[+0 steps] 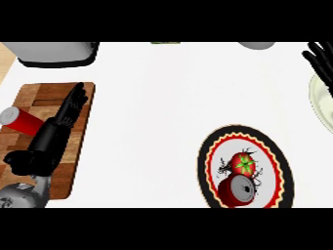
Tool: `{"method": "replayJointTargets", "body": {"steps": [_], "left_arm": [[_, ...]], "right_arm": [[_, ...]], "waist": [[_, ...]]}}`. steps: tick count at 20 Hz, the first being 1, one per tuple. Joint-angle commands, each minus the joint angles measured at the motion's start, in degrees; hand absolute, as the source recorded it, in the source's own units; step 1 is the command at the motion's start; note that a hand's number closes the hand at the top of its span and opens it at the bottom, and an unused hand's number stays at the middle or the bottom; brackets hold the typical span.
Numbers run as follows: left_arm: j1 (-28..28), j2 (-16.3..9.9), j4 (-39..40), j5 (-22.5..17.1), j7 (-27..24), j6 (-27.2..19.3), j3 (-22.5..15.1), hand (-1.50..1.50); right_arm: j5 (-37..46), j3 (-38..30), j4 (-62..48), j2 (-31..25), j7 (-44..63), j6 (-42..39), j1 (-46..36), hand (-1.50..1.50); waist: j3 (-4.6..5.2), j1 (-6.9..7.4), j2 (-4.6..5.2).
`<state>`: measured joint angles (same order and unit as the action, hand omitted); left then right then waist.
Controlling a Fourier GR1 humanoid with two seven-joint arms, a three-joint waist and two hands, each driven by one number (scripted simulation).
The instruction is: Pick the tomato from the plate and place it in the bowl
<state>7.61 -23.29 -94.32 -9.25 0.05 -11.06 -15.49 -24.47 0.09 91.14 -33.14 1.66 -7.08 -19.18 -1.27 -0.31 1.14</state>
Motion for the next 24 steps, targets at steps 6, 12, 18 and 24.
{"method": "replayJointTargets", "body": {"steps": [6, 12, 18, 24], "left_arm": [[4.4, -2.9, 3.1, 5.4, 1.8, -6.8, 6.3, 0.00], [5.1, -1.9, 2.4, 4.6, 6.7, -7.0, 5.8, 0.00], [6.8, -2.2, 3.5, 5.3, 9.1, -6.9, 6.0, 0.00], [8.7, 0.2, 5.2, 6.9, 9.4, -7.8, 4.6, 0.00]], "right_arm": [[-17.7, 5.6, -9.5, 5.6, -9.5, -31.1, 3.8, 1.50], [-3.9, -3.3, -30.6, 2.9, -32.2, -33.8, 4.7, -1.50], [11.1, -1.5, -29.9, -6.9, -45.1, -39.0, 1.1, -1.50], [24.3, 7.1, -27.2, -11.9, -45.5, -33.2, -4.1, -1.50]], "waist": [[0.44, 3.31, 0.47], [0.73, 2.83, 0.08], [0.91, 2.29, -0.44], [1.08, 2.22, -0.40]]}}
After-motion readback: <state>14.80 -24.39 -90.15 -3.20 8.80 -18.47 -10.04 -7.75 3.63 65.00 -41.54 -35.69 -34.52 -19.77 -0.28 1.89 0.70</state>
